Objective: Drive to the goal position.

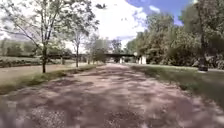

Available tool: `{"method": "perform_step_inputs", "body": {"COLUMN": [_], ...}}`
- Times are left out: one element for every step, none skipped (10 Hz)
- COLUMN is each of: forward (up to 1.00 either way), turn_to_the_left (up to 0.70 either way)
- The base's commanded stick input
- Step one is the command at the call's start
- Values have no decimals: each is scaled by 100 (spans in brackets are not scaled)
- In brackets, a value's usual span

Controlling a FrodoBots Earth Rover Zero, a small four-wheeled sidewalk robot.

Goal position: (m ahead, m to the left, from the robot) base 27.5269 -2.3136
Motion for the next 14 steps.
{"method": "perform_step_inputs", "body": {"forward": [100, 100, 100, 100, 100, 100, 100, 100, 100, 100, 100, 100, 100, 100], "turn_to_the_left": [0, 0, 0, 0, 0, 0, 0, 0, 0, 0, 0, 0, 0, 0]}}
